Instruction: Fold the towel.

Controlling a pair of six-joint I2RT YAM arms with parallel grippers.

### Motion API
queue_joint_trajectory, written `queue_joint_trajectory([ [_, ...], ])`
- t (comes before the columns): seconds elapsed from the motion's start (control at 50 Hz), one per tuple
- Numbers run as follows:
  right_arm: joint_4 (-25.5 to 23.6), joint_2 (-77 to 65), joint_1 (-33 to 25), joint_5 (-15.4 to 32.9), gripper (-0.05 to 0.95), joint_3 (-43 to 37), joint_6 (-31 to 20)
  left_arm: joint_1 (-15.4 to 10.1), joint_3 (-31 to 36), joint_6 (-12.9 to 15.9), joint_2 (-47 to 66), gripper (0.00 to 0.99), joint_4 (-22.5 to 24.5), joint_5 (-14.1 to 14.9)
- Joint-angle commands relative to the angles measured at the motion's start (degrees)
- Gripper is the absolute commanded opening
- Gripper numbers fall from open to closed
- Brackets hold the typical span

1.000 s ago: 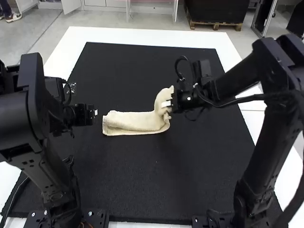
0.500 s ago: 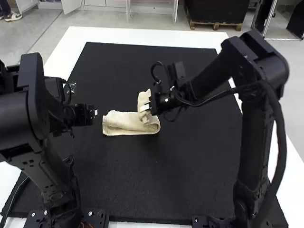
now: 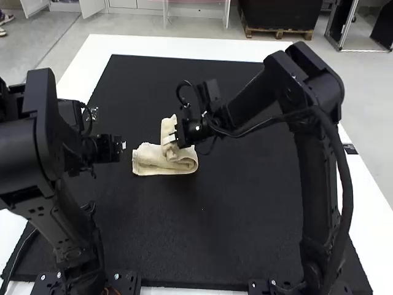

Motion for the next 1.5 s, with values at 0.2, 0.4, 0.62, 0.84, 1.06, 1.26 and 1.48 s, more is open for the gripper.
queue_joint_trajectory([
  [0.2, 0.51, 2.57, 2.35, -1.04, -0.02, 4.8, 0.49, 0.64, 0.41, -0.48, -3.28, 0.969, 0.24, -0.08],
  [0.4, 0.42, 4.86, 2.79, -1.04, -0.02, 8.06, 0.85, 0.55, 0.41, -0.48, -3.55, 0.969, -0.11, -0.08],
  [0.62, 0.51, 6.61, 3.85, -1.92, -0.02, 10.52, 1.9, 0.64, 0.41, -0.66, -4.6, 0.969, -0.55, -0.08],
  [0.84, 0.42, 7.49, 4.29, -2.54, 0.01, 11.13, 3.48, 0.64, 0.41, -0.74, -5.22, 0.969, -0.72, -0.26],
  [1.06, -0.02, 6.88, 4.2, -2.71, 0.29, 11.13, 4.1, 0.64, 0.41, -0.83, -5.13, 0.97, -0.55, -1.14],
  [1.26, -0.81, 4.42, 4.11, -4.03, 0.55, 10.78, 4.27, 0.64, 0.41, -1.01, -5.22, 0.969, -0.55, -1.58],
  [1.48, -1.42, 0.11, 3.23, -4.03, 0.65, 9.9, 4.36, 0.46, -0.12, -1.01, -5.13, 0.969, -0.46, -1.58],
])
